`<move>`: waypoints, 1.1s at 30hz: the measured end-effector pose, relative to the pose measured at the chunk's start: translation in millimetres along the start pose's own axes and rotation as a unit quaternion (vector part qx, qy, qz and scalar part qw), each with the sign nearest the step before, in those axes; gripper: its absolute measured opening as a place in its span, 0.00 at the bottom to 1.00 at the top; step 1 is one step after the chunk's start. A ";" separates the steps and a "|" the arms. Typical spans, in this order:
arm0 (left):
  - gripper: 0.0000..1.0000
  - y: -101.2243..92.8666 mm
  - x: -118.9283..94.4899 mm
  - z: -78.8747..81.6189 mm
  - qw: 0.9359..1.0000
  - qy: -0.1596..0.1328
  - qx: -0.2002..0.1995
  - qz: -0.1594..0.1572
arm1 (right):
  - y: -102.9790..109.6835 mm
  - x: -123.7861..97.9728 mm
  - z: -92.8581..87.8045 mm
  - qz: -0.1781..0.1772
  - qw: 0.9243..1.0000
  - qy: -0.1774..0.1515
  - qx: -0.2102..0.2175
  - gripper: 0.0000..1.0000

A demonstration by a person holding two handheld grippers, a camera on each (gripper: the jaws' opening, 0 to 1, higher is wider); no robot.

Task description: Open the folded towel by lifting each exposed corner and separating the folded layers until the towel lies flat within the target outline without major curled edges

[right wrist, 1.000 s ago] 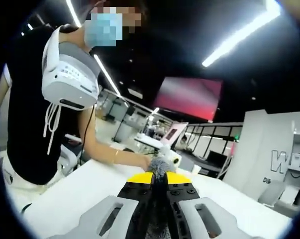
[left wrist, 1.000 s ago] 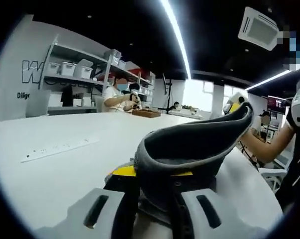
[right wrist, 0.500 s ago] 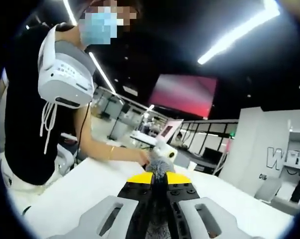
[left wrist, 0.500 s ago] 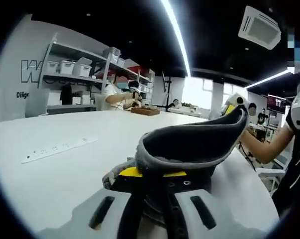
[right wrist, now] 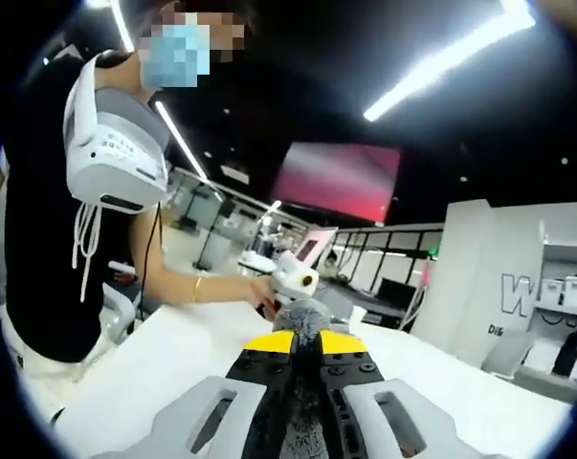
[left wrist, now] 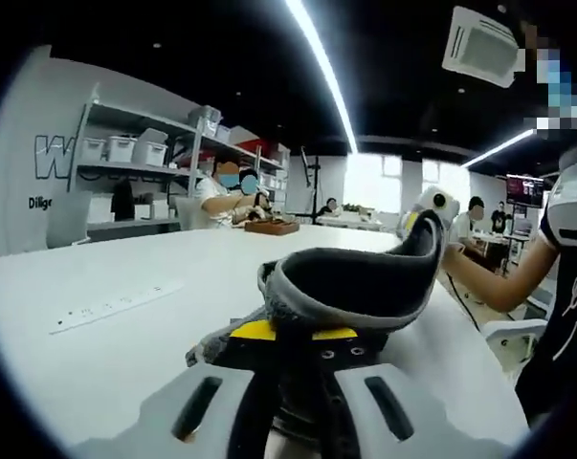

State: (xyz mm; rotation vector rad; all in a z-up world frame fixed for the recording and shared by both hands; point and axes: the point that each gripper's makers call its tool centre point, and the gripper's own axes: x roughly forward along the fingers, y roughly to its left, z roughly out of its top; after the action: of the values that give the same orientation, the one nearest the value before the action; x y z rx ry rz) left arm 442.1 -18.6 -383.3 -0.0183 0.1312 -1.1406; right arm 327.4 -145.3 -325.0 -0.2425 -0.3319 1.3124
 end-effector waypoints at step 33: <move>0.07 -67.3 -31.6 -12.6 1.000 0.003 0.024 0.000 | 28.5 -29.4 -8.8 -0.036 0.998 0.027 0.034 0.01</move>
State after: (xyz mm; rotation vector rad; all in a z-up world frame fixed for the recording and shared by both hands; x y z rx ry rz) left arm 366.9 -17.3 -387.4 0.0280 0.1097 -1.1440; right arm 298.5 -166.9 -346.4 -0.2064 -0.2477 1.2414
